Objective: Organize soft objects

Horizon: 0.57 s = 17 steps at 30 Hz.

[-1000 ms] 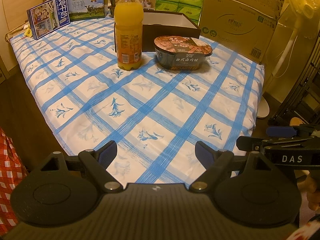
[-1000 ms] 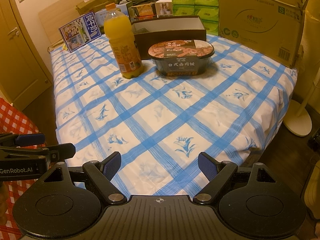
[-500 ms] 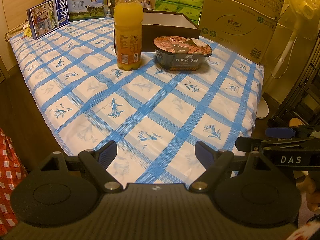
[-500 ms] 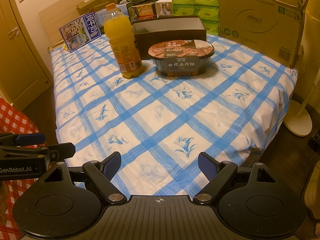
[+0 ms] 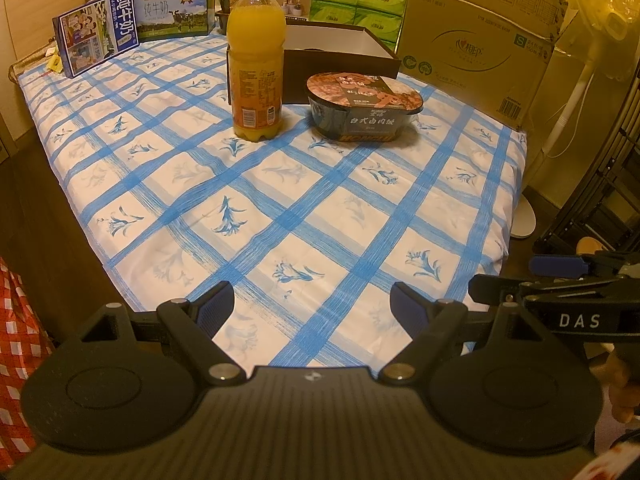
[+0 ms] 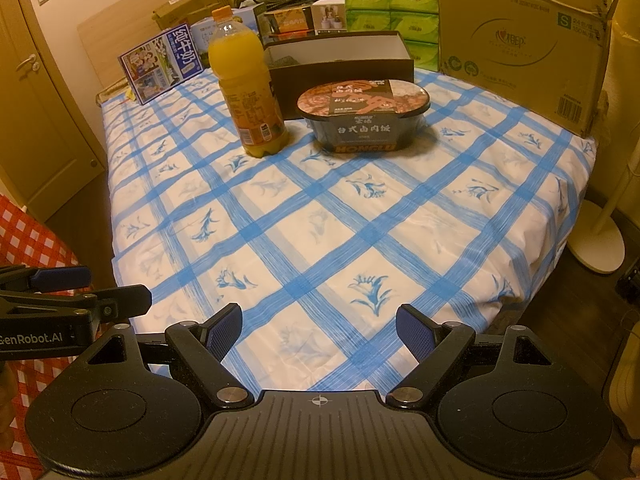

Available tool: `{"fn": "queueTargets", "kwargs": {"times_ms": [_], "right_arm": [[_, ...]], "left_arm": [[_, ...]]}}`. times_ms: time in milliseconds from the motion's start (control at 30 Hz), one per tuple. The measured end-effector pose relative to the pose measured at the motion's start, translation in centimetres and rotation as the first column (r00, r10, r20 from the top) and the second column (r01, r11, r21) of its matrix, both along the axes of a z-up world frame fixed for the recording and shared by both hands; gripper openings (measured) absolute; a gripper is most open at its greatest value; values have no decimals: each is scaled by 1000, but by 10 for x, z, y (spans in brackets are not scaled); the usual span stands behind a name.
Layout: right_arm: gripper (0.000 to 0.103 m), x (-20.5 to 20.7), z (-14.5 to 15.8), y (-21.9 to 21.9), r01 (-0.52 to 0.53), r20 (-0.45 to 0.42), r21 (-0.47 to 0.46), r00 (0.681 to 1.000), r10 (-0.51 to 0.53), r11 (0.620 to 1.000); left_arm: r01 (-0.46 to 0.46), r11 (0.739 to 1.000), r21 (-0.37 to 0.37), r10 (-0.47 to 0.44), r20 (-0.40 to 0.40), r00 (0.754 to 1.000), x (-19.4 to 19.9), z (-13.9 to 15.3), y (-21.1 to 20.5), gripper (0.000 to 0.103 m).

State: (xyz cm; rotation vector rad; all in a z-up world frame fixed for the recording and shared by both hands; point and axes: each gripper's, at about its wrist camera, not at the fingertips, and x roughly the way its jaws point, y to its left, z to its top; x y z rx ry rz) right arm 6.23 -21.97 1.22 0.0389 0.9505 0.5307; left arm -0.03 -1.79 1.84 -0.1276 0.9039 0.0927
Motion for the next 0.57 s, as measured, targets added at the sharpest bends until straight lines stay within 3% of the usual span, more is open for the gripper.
{"fn": "queueTargets", "kwargs": {"times_ms": [567], "right_arm": [[84, 0, 0, 0, 0, -1, -1, 1000, 0, 1000]], "left_arm": [[-1, 1000, -5, 1, -2, 1000, 0, 0, 1, 84]]}}
